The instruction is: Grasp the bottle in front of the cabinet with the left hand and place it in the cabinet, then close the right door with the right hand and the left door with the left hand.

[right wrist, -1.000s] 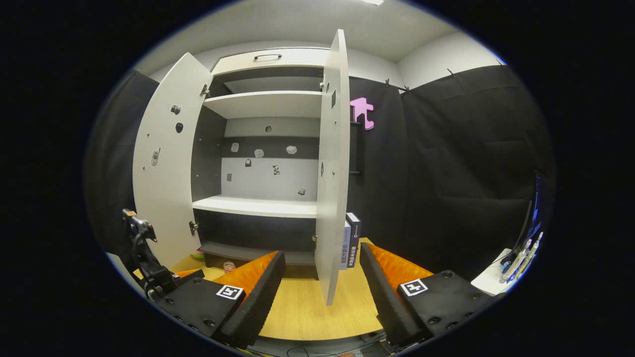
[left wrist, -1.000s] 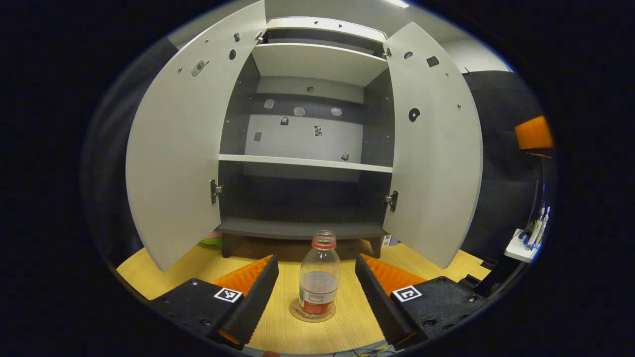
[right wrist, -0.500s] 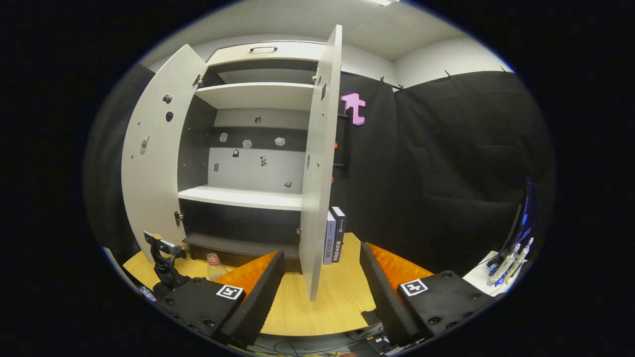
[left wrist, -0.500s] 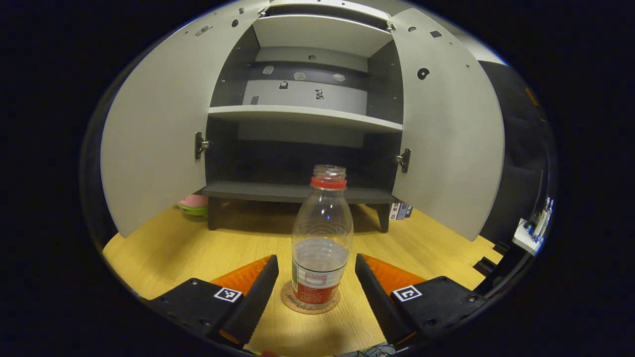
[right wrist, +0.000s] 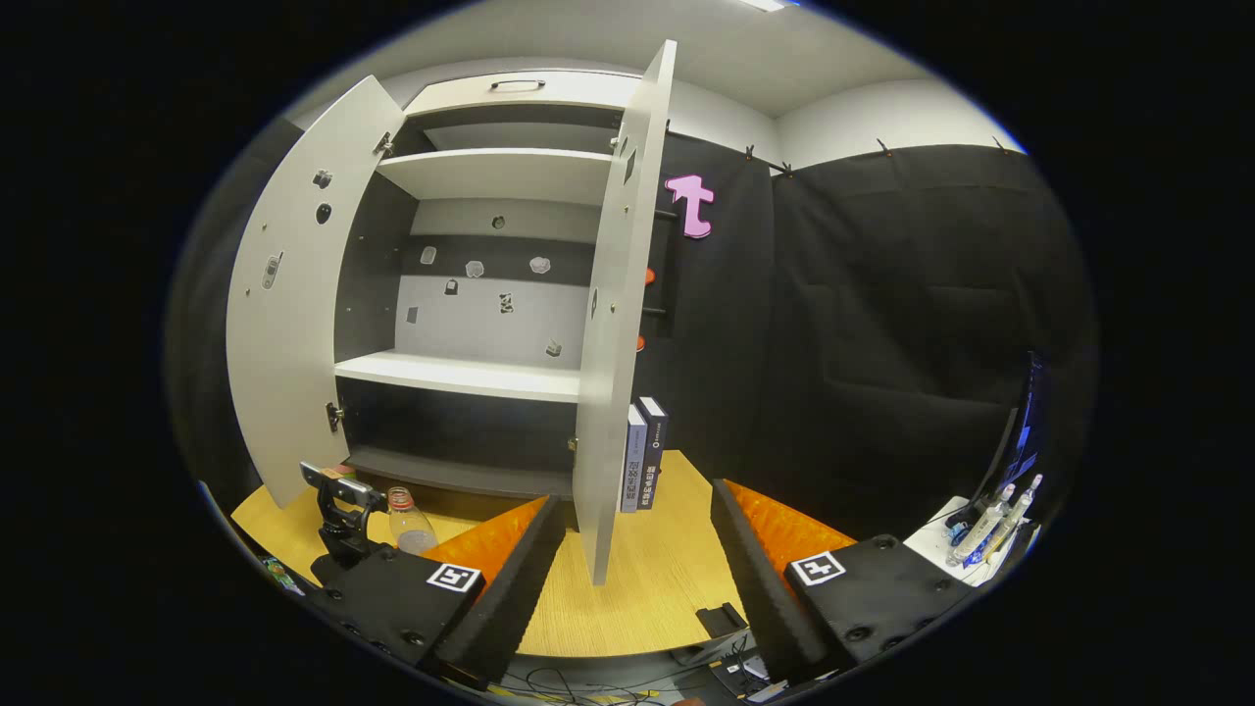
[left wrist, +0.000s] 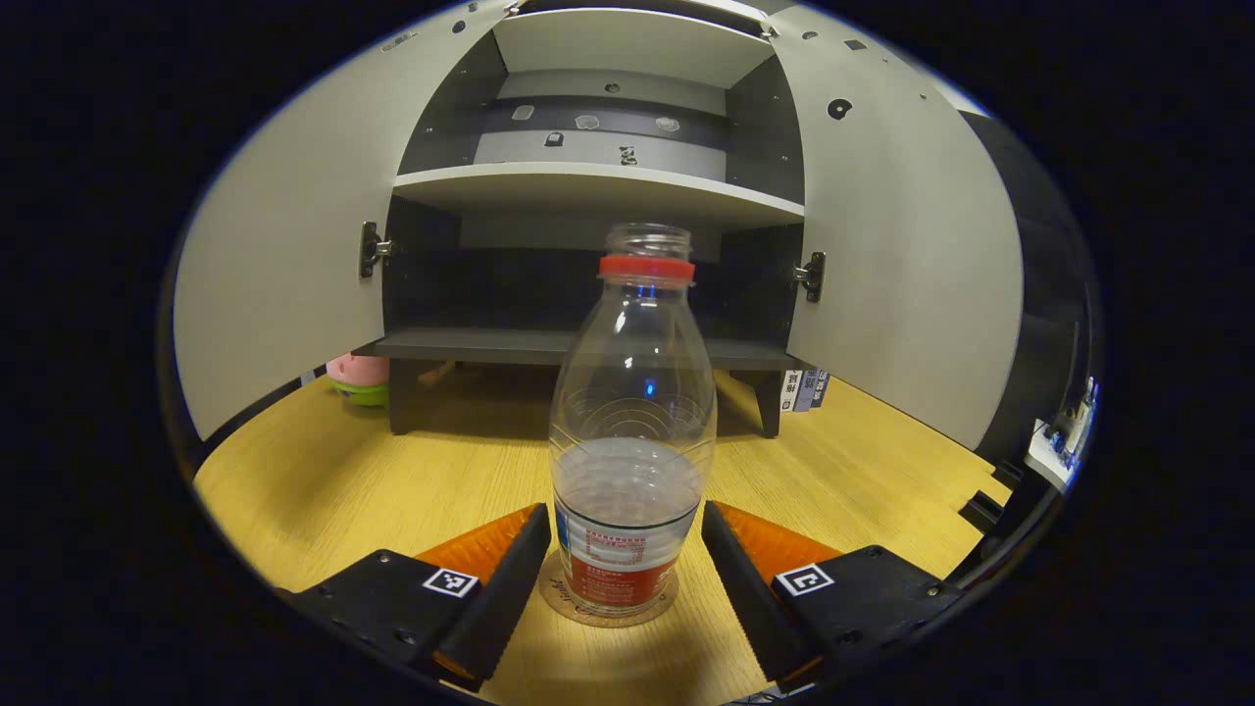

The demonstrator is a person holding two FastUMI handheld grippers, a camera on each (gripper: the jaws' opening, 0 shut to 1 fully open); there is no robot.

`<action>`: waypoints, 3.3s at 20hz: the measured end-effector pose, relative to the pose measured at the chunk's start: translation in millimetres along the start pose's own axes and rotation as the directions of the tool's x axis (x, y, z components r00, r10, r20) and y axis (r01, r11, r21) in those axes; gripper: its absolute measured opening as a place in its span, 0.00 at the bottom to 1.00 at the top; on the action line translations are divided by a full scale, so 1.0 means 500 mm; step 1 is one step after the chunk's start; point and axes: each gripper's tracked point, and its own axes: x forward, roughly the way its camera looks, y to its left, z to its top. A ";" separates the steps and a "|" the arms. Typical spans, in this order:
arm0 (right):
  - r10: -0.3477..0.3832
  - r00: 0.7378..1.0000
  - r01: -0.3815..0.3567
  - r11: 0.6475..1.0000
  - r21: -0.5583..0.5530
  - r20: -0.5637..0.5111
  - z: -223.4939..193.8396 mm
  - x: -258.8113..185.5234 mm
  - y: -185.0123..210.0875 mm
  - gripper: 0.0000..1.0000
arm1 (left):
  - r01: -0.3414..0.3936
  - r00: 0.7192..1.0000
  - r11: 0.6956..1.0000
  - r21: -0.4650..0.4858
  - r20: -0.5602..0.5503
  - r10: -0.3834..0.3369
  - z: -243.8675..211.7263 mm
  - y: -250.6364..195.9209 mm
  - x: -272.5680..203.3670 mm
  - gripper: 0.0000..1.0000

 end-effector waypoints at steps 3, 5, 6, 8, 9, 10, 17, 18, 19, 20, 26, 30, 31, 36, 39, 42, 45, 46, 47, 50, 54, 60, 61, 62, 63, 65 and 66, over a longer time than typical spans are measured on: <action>-0.002 1.000 0.002 1.000 -0.004 -0.006 -0.007 0.004 -0.002 0.99 | 0.012 1.000 1.000 0.011 -0.014 -0.012 -0.004 -0.001 0.008 0.93; 0.000 1.000 0.000 1.000 -0.003 -0.007 -0.011 0.006 -0.001 0.99 | 0.024 0.999 1.000 0.020 -0.021 -0.024 0.002 -0.001 0.003 0.77; 0.001 1.000 -0.001 1.000 -0.002 -0.005 -0.011 0.007 -0.001 0.99 | 0.031 0.999 0.999 0.017 -0.023 -0.030 0.011 -0.001 0.001 0.77; 0.006 1.000 -0.006 1.000 0.000 0.002 -0.009 0.012 -0.001 0.99 | 0.035 0.999 0.999 0.014 -0.021 -0.035 0.033 0.000 -0.010 0.76; 0.008 1.000 -0.008 1.000 0.001 0.006 -0.008 0.013 -0.001 0.99 | 0.033 0.999 0.999 0.014 -0.023 -0.033 0.048 0.003 -0.015 0.76; 0.012 1.000 -0.012 1.000 0.004 0.012 -0.006 0.016 0.001 0.99 | 0.032 0.999 0.999 0.012 -0.025 -0.031 0.065 0.007 -0.023 0.76; 0.063 0.997 -0.066 0.997 0.046 0.050 0.007 0.034 0.021 0.99 | 0.058 0.998 0.998 0.021 0.033 -0.058 0.269 0.019 -0.088 0.76; 0.071 0.996 -0.074 0.996 0.052 0.056 0.009 0.036 0.023 0.99 | 0.062 0.998 0.998 0.029 0.031 -0.063 0.294 0.022 -0.098 0.76; 0.078 0.995 -0.081 0.995 0.057 0.061 0.011 0.037 0.025 0.99 | 0.063 0.998 0.998 0.032 0.024 -0.064 0.320 0.026 -0.107 0.76; 0.081 0.995 -0.085 0.995 0.060 0.064 0.011 0.038 0.026 0.99 | 0.069 0.997 0.997 0.023 0.022 -0.070 0.346 0.027 -0.114 0.76; 0.103 0.992 -0.108 0.991 0.075 0.068 0.008 0.044 0.028 0.99 | 0.136 0.990 0.989 -0.051 0.042 -0.133 0.514 0.026 -0.130 0.76; 0.091 0.993 -0.097 0.992 0.085 0.073 0.007 0.047 0.013 0.99 | 0.146 0.986 0.989 0.006 0.084 -0.146 0.615 0.021 -0.112 0.75; 0.086 0.994 -0.093 0.992 0.089 0.074 0.008 0.048 0.007 0.99 | 0.147 0.985 0.989 0.014 0.092 -0.148 0.636 0.019 -0.105 0.75; 0.059 0.995 -0.068 0.991 0.112 0.078 0.007 0.054 -0.018 0.99 | 0.156 0.981 0.987 0.048 0.110 -0.161 0.712 0.004 -0.059 0.75; 0.042 0.996 -0.051 0.990 0.129 0.076 0.003 0.059 -0.033 0.99 | 0.152 0.982 0.987 0.060 0.108 -0.157 0.746 0.000 -0.013 0.75; 0.019 0.997 -0.029 0.990 0.141 0.070 -0.002 0.061 -0.052 0.98 | 0.139 0.984 0.988 0.071 0.104 -0.146 0.769 0.001 0.040 0.75; -0.008 0.998 -0.002 0.988 0.155 0.064 -0.008 0.064 -0.075 0.98 | 0.129 0.986 0.990 0.064 0.097 -0.134 0.791 0.006 0.095 0.75; -0.018 0.998 0.008 0.987 0.160 0.061 -0.010 0.066 -0.083 0.98 | 0.123 0.987 0.990 0.070 0.094 -0.129 0.800 0.008 0.110 0.75; -0.028 0.998 0.018 0.986 0.164 0.059 -0.011 0.066 -0.090 0.98 | 0.116 0.988 0.990 0.078 0.094 -0.124 0.808 0.009 0.127 0.75; -0.049 0.998 0.040 0.984 0.173 0.047 -0.020 0.073 -0.106 0.98 | 0.102 0.990 0.991 0.088 0.084 -0.109 0.820 0.010 0.181 0.75; -0.075 0.996 0.067 0.983 0.170 0.038 -0.024 0.080 -0.124 0.98 | 0.103 0.993 0.993 0.062 0.059 -0.107 0.810 0.006 0.244 0.75; -0.112 0.993 0.105 0.980 0.170 0.030 -0.022 0.088 -0.143 0.98 | 0.112 0.994 0.994 0.009 0.002 -0.112 0.774 0.000 0.313 0.75; -0.115 0.993 0.109 0.980 0.169 0.028 -0.023 0.089 -0.143 0.98 | 0.111 0.994 0.994 0.007 -0.001 -0.111 0.772 -0.001 0.317 0.75; -0.118 0.993 0.112 0.980 0.167 0.026 -0.021 0.089 -0.144 0.98 | 0.108 0.994 0.994 0.007 -0.005 -0.108 0.769 0.000 0.317 0.75; -0.120 0.992 0.114 0.980 0.164 0.025 -0.020 0.088 -0.145 0.98 | 0.110 0.994 0.994 0.007 -0.004 -0.110 0.770 0.000 0.316 0.76; -0.125 0.992 0.118 0.980 0.160 0.029 -0.017 0.087 -0.147 0.98 | 0.105 0.994 0.994 0.012 0.007 -0.105 0.773 0.004 0.320 0.80; -0.127 0.991 0.120 0.980 0.160 0.034 -0.013 0.086 -0.148 0.98 | 0.099 0.995 0.995 0.019 0.010 -0.099 0.776 0.010 0.320 0.82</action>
